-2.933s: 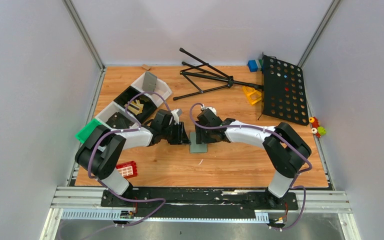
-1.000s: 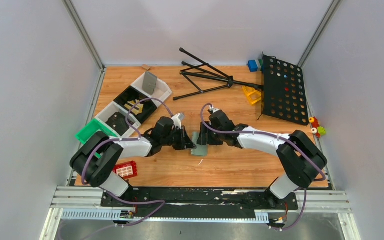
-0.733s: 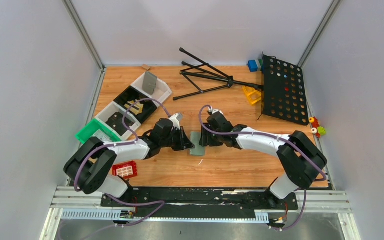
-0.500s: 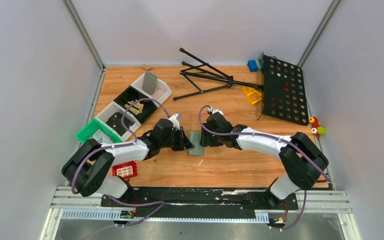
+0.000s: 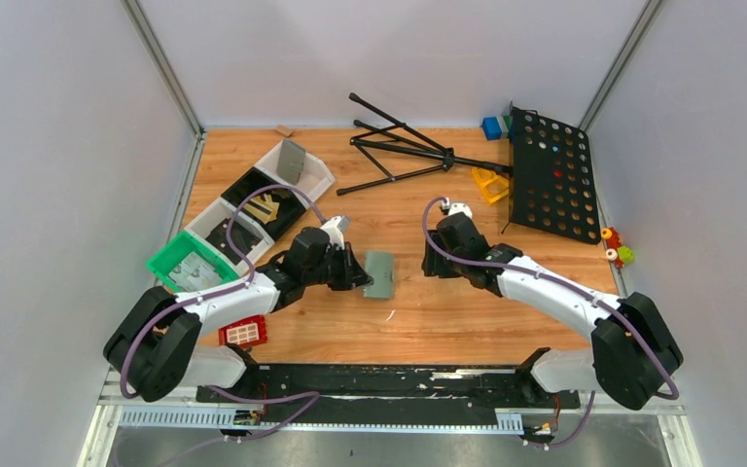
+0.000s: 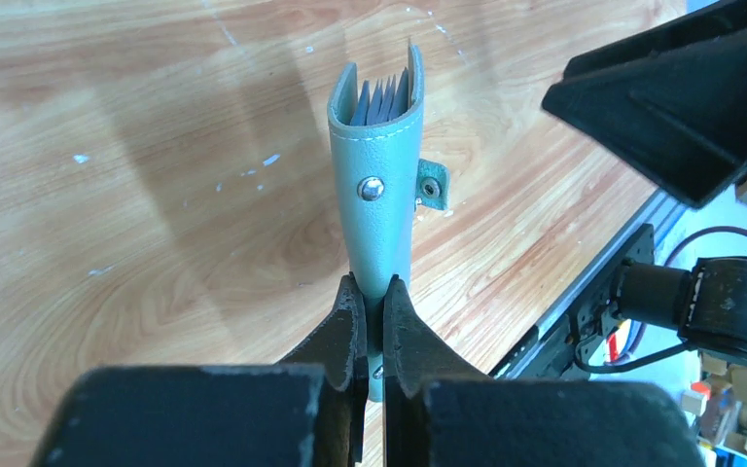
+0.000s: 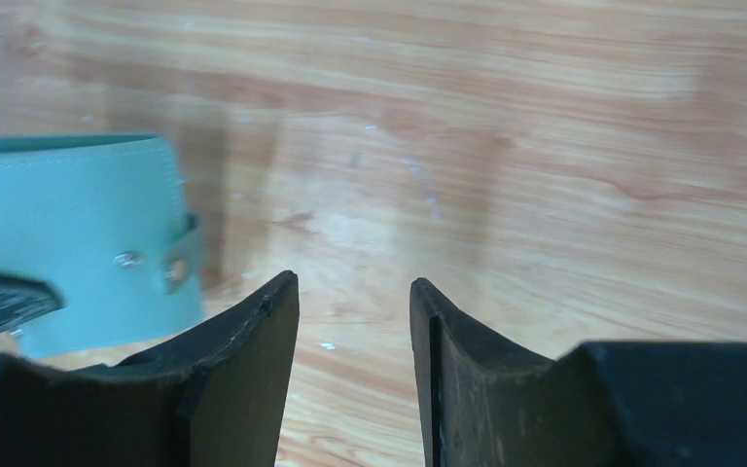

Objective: Take the credit cards out of the card holder
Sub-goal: Open the card holder at the center of the board.

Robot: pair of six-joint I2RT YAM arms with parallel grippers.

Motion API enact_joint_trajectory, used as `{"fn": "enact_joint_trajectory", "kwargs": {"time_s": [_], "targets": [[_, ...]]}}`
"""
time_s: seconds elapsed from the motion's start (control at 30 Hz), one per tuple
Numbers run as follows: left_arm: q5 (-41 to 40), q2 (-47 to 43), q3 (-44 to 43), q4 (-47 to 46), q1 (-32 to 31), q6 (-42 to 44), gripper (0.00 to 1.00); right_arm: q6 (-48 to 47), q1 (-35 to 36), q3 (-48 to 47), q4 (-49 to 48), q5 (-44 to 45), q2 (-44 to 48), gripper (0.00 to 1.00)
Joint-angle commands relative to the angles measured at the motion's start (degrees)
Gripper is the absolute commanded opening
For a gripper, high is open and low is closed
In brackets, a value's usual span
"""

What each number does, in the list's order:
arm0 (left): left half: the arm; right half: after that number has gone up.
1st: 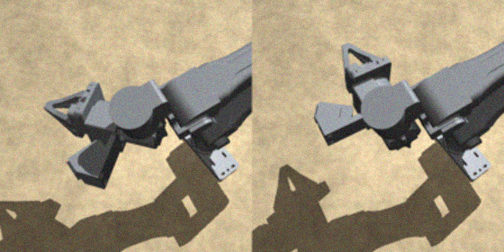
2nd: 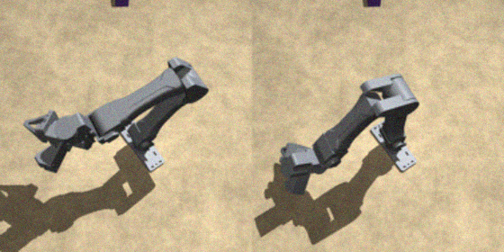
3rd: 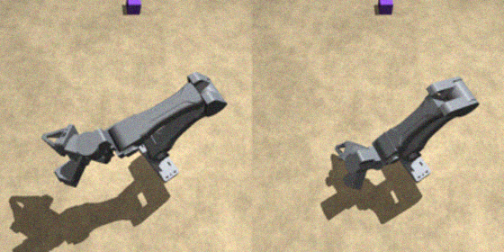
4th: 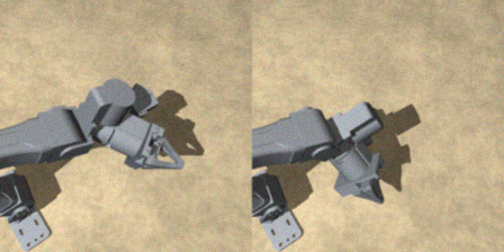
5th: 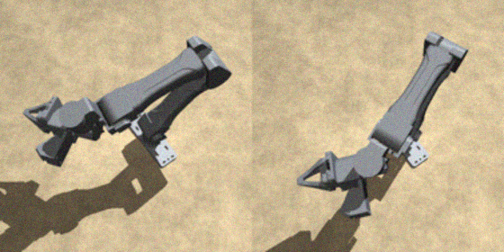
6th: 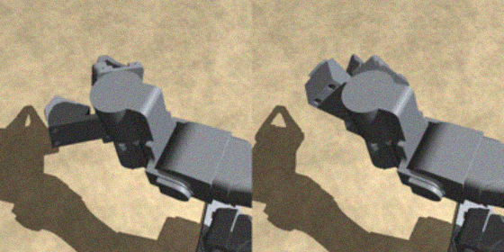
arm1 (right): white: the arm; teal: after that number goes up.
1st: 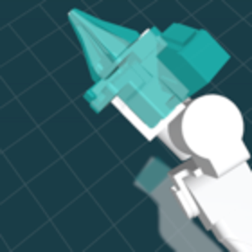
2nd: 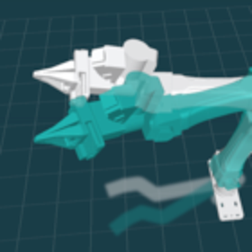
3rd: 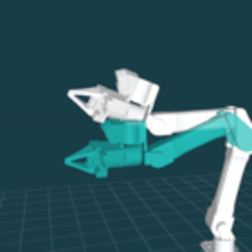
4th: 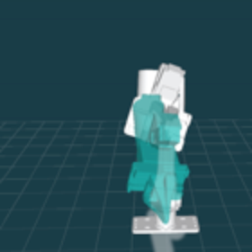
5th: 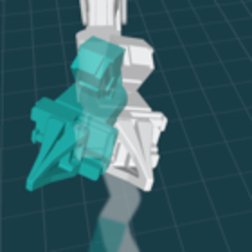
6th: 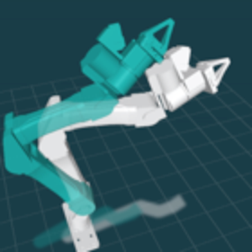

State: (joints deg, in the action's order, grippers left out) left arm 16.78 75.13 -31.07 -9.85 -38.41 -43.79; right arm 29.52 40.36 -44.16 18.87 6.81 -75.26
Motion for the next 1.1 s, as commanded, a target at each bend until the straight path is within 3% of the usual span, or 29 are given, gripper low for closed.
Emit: {"fn": "enact_joint_trajectory", "kwargs": {"time_s": [0.0, 0.17, 0.3, 0.5, 0.7, 0.93, 1.07], "targets": [[-0.24, -2.99, -1.04, 3.08, 0.36, 1.97, 0.00, -3.24, -1.94, -0.52, 4.28, 3.22, 1.81, 0.46], [0.36, -4.64, -1.46, 3.88, 0.35, 1.58, 0.00, -3.69, -1.90, 1.01, -3.03, -8.92, 4.01, 0.46], [0.20, -5.87, -2.05, 4.96, 0.36, 1.49, 0.00, -1.80, -1.88, 3.13, -11.10, -19.40, 5.23, 0.54], [2.43, -6.09, -2.25, 4.40, 0.36, 0.46, 0.00, -0.66, 0.27, 2.24, -15.19, -22.45, 3.01, 0.62], [3.69, -6.45, -2.14, 3.07, 0.36, -0.68, 0.00, 0.03, 1.93, -0.20, -13.66, -19.90, -2.58, 0.46], [3.79, -6.17, -1.94, 2.72, 0.35, -1.01, 0.00, 0.54, 2.13, -0.20, -13.86, -18.75, -6.01, 0.44], [3.45, -5.91, -1.93, 2.99, 0.36, -1.06, 0.00, 0.56, 2.14, -1.38, -11.02, -16.93, -6.63, 0.23]]}}
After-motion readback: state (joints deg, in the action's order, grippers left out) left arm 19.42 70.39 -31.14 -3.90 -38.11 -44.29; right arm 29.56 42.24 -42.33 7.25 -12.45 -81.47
